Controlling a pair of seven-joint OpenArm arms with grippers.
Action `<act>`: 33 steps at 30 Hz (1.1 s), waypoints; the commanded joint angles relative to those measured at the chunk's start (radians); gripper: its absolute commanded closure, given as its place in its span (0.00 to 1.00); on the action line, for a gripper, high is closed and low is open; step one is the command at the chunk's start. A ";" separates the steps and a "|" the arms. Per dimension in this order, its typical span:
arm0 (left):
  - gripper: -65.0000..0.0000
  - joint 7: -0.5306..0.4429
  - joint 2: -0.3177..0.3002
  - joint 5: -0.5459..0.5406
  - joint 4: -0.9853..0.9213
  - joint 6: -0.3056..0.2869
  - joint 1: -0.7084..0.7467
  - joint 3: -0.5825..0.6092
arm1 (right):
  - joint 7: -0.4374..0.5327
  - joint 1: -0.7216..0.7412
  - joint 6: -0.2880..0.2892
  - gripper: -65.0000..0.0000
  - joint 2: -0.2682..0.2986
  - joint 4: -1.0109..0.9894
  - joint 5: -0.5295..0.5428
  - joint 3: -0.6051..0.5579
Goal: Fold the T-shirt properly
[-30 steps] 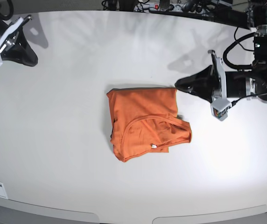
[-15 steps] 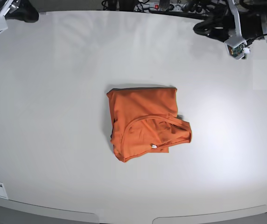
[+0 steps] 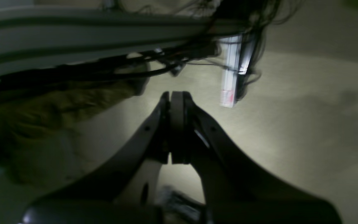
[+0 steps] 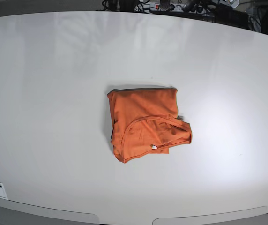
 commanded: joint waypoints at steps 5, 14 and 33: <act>1.00 0.004 -0.006 0.008 -0.191 -0.025 0.009 0.080 | 0.053 -0.003 0.001 1.00 0.011 -0.185 -0.128 -0.134; 1.00 -0.250 -0.006 0.422 -0.712 -0.032 -0.277 0.366 | 0.407 0.175 0.001 1.00 0.076 -0.519 -0.589 -0.417; 1.00 -1.136 0.120 1.099 -1.596 0.111 -0.923 0.678 | 1.101 0.710 -0.189 1.00 0.098 -1.196 -1.152 -0.842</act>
